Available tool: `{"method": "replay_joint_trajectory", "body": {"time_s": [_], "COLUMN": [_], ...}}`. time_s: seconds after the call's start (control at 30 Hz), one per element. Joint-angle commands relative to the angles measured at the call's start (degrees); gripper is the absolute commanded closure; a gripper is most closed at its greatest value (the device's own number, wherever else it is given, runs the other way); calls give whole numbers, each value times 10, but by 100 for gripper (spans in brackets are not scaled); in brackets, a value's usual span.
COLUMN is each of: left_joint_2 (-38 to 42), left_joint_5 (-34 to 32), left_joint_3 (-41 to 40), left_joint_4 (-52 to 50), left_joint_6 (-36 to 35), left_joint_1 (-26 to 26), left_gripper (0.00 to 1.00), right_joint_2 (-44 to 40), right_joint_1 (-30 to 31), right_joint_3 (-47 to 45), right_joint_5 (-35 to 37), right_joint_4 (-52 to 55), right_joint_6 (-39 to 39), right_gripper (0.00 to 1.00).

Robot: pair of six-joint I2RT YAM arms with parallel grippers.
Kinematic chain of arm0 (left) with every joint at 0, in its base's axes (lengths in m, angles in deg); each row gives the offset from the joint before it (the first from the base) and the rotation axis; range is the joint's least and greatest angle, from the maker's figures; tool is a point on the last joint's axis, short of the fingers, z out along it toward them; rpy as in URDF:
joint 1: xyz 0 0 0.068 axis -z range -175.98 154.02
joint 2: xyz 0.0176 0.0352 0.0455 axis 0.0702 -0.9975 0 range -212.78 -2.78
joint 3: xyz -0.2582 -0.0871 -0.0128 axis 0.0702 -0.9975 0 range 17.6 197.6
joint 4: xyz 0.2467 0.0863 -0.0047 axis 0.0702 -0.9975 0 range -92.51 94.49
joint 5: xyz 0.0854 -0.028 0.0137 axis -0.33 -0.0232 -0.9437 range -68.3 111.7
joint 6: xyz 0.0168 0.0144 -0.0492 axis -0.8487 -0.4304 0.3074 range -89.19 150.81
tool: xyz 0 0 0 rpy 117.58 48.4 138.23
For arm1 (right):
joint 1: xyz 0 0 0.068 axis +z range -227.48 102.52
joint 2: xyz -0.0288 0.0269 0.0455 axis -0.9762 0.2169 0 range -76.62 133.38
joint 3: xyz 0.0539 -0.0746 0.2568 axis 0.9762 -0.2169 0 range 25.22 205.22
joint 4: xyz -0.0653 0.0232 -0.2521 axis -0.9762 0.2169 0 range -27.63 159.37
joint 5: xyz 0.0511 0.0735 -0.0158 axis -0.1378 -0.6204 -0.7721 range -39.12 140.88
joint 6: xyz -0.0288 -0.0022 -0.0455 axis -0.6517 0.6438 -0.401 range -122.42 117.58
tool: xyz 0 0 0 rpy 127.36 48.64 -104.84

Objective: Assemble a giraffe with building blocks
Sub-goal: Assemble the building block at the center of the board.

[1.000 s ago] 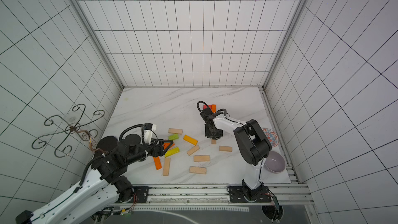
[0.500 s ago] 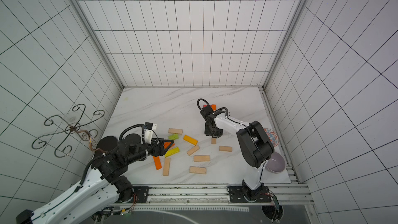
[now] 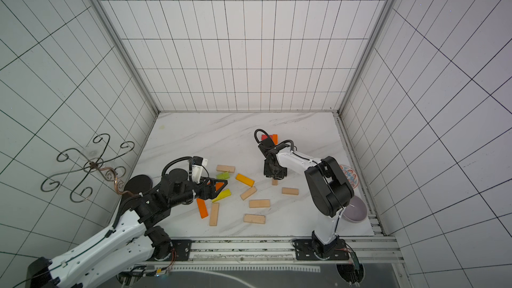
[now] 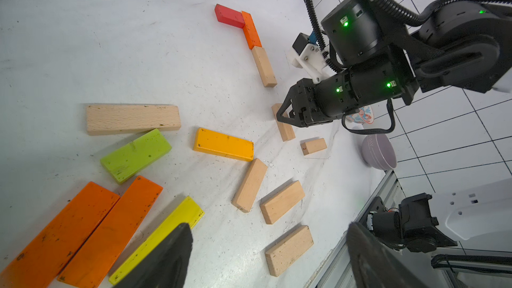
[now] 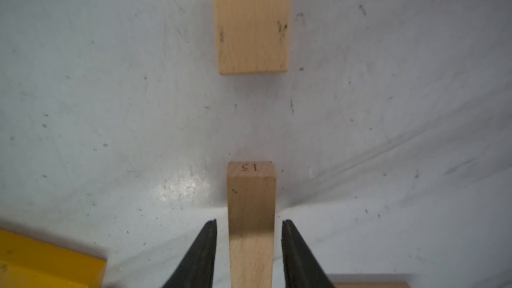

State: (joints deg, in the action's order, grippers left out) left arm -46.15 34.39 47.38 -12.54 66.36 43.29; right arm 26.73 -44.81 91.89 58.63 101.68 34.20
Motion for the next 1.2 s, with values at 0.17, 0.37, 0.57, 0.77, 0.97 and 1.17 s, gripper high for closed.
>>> {"method": "replay_joint_trajectory", "body": {"time_s": [0.17, 0.37, 0.57, 0.77, 0.97, 1.17], "left_joint_2": [-10, -12, -14, -15, -17, -20], "left_joint_5": [-1, 0, 0, -1, -2, 1], "left_joint_3": [17, 17, 17, 16, 17, 15], "left_joint_4": [19, 24, 28, 31, 32, 38], "left_joint_6": [-12, -10, -8, -8, -9, -9], "left_joint_1": [-2, -2, -2, -2, -3, -4], "left_gripper": [13, 12, 13, 13, 12, 12], "right_joint_2": [33, 43, 61, 79, 92, 98], "right_joint_1": [2, -7, -16, -23, -33, -40], "right_joint_3": [-14, 1, 31, 51, 69, 74], "right_joint_5": [2, 15, 17, 17, 18, 23], "right_joint_4": [-4, 2, 10, 12, 19, 20], "right_joint_6": [-4, -14, -22, -28, -33, -37], "right_gripper": [72, 78, 78, 78, 78, 78]}}
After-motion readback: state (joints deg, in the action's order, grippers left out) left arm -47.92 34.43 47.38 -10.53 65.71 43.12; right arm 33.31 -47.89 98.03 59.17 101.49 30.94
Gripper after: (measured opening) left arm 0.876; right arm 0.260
